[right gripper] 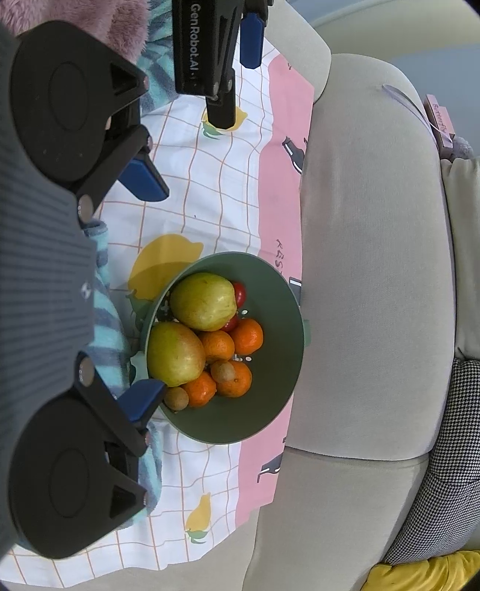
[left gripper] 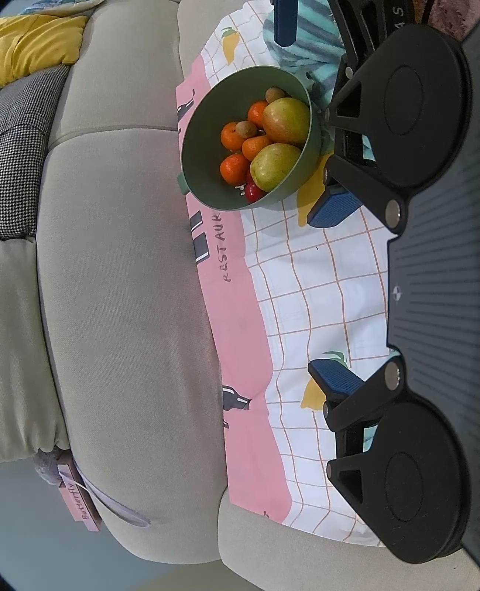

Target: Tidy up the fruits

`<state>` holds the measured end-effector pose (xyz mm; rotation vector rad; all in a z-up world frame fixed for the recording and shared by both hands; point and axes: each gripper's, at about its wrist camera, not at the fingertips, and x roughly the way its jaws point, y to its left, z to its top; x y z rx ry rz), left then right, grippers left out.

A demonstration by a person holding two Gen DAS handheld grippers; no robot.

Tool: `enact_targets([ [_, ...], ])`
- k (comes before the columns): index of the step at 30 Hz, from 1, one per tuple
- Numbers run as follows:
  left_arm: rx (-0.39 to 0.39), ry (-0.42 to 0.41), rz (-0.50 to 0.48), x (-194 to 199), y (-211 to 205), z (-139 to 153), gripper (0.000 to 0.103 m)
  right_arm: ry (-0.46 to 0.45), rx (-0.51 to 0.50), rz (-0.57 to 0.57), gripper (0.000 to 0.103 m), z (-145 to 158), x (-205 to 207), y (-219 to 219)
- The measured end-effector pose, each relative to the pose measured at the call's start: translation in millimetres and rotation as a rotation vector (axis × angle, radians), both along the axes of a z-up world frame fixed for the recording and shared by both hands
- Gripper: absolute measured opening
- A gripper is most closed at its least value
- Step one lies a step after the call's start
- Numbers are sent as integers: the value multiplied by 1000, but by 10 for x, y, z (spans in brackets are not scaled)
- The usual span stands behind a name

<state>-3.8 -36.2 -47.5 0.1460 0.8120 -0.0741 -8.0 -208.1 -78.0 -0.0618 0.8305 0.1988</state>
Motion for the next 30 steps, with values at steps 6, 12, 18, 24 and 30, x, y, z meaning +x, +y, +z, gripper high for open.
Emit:
enact_targets([
  [6, 1, -8, 7, -8, 7, 9, 95, 0, 0, 3, 99, 1, 3, -5],
  [12, -2, -8, 2, -15, -4, 16, 95, 1, 0, 2, 99, -1, 5, -5],
  [18, -13, 0, 5, -11, -5, 15, 94, 2, -1, 3, 99, 1, 8, -3],
  [24, -15, -8, 7, -22, -20, 32, 92, 3, -2, 4, 99, -10, 0, -6],
  [30, -24, -7, 9, -19, -7, 33, 92, 6, -4, 6, 99, -22, 1, -8],
])
